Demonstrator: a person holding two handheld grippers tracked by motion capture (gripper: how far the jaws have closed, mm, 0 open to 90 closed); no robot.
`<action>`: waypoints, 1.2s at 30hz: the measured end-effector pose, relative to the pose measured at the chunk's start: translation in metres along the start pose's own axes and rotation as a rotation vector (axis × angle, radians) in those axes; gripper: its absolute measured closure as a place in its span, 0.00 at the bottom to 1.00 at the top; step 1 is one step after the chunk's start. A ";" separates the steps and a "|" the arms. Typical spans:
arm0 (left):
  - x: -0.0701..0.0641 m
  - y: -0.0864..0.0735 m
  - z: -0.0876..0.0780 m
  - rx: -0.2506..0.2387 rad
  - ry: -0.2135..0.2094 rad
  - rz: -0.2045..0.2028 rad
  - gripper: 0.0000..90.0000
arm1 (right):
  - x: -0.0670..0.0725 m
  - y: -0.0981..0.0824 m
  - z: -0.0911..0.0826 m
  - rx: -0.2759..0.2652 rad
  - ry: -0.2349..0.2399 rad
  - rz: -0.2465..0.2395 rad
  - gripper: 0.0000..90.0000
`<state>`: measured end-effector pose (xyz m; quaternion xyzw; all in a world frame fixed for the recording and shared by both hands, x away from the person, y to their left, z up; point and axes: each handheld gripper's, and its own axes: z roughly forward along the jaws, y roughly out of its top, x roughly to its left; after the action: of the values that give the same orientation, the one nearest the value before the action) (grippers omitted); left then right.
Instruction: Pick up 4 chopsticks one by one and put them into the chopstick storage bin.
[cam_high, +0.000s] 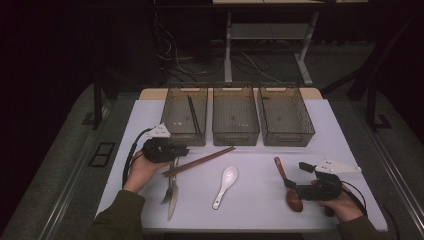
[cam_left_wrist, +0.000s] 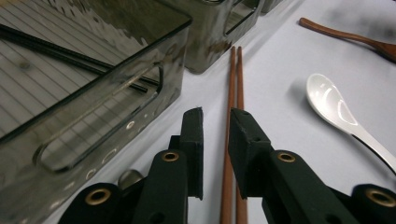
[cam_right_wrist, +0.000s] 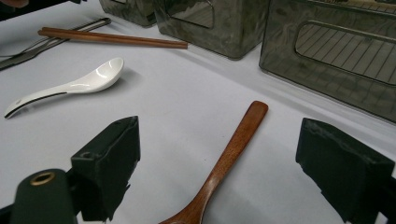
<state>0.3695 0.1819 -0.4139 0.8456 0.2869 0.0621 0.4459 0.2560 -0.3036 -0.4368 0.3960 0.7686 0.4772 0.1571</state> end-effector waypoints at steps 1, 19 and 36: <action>0.002 0.001 0.003 0.009 -0.006 -0.002 0.84 | 0.000 0.000 0.000 -0.001 0.000 0.000 0.15; -0.002 -0.004 0.033 0.120 -0.055 0.020 0.82 | 0.000 0.000 0.000 0.005 0.001 -0.010 0.15; -0.005 -0.007 0.042 0.176 -0.045 0.044 0.82 | 0.000 -0.001 0.001 0.008 0.001 -0.013 0.15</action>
<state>0.3775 0.1515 -0.4435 0.8887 0.2624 0.0278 0.3748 0.2563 -0.3034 -0.4378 0.3914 0.7732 0.4733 0.1582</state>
